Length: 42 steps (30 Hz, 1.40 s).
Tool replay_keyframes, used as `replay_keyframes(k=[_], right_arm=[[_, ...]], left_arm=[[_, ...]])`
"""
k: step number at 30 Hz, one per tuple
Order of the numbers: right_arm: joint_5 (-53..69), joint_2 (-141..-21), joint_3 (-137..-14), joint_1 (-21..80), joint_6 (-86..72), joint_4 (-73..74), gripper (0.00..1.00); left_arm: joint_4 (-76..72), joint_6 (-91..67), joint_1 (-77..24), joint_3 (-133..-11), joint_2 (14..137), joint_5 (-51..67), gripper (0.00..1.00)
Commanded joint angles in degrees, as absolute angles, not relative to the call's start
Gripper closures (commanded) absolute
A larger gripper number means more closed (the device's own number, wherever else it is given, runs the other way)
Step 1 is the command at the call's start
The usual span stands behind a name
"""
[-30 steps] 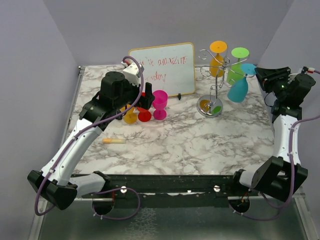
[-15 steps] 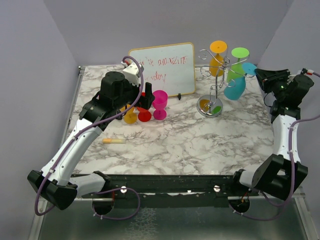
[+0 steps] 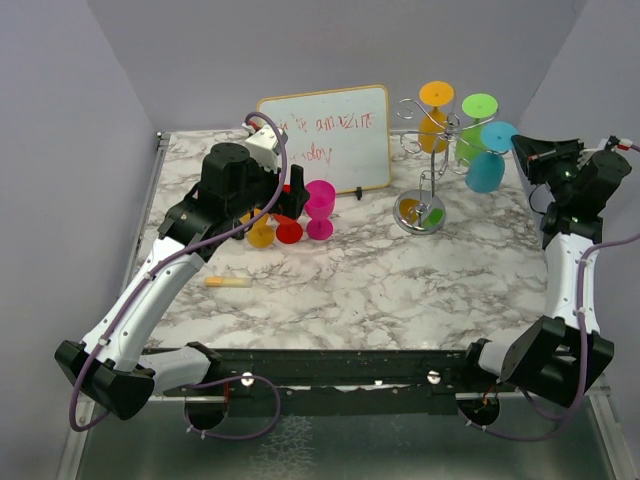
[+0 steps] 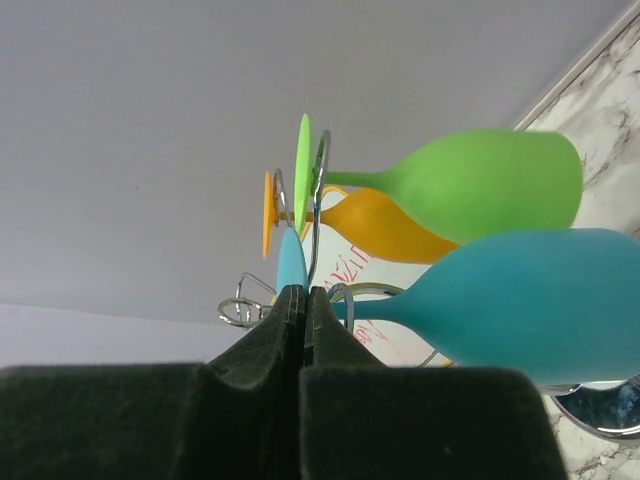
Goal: Take the wine glass off the wine glass rack
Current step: Pick up the wine glass from the wine rack.
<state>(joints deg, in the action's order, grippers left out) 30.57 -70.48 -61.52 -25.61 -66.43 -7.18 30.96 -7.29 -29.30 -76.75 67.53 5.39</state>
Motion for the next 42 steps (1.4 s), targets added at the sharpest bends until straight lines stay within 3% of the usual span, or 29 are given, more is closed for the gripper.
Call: replay_keyframes(k=[1, 11, 27, 42], right_arm=[[30.9, -68.2, -61.5, -25.9, -67.0, -6.8, 0.99], [27.8, -63.2, -58.0, -25.9, -71.3, -5.2, 0.99], [32.9, -62.3, -59.4, -25.9, -69.6, -0.1, 0.99], [37.3, -68.4, -63.2, -25.8, -68.9, -2.3, 1.0]], left_arm=[[31.0, -7.6, -29.0, -76.6, 67.1, 6.7, 0.01], [31.2, -7.3, -29.0, -76.8, 67.0, 6.6, 0.01], [31.2, -7.2, -29.0, -76.9, 67.8, 6.8, 0.01], [31.1, -7.6, -29.0, -77.5, 68.8, 8.1, 0.01]])
